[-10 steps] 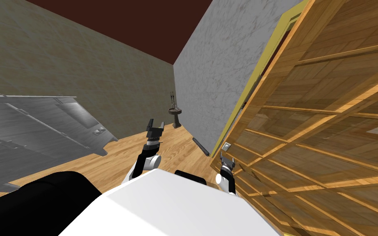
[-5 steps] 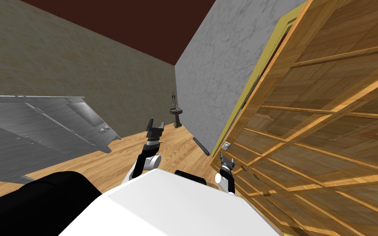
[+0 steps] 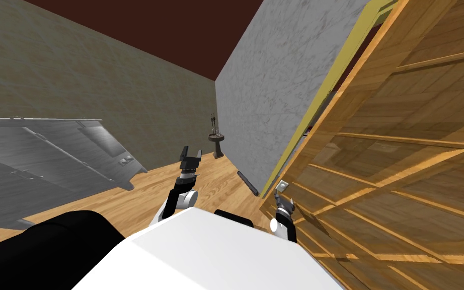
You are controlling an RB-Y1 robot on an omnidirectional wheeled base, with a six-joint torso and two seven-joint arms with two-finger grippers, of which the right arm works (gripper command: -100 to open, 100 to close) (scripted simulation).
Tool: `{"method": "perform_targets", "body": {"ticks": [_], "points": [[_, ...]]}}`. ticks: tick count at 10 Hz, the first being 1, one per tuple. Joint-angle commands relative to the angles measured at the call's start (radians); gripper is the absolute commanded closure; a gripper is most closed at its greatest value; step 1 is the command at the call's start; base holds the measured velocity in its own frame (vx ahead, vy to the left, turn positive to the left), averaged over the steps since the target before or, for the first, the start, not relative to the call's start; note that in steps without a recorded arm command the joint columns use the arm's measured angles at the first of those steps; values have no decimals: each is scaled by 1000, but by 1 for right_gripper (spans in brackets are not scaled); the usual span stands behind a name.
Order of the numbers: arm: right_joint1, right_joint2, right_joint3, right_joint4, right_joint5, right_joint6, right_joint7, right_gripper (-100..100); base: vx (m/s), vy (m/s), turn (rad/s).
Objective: Pull the door open
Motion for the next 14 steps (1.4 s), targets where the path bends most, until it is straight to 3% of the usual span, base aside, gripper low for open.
{"method": "perform_targets", "body": {"ticks": [1,7,8,9,14], "points": [[17,-22,2,-3,1,0,-28,-100,183,12,20],[66,-118,11,16,2,-7,-148,-100,151,-6,27],[49,-109,14,39,4,-14,-145,-100,78,-14,3],[49,-109,14,39,4,-14,-145,100,-16,3,-12],[49,-109,14,39,4,-14,-145,100,-13,2,4]]}}
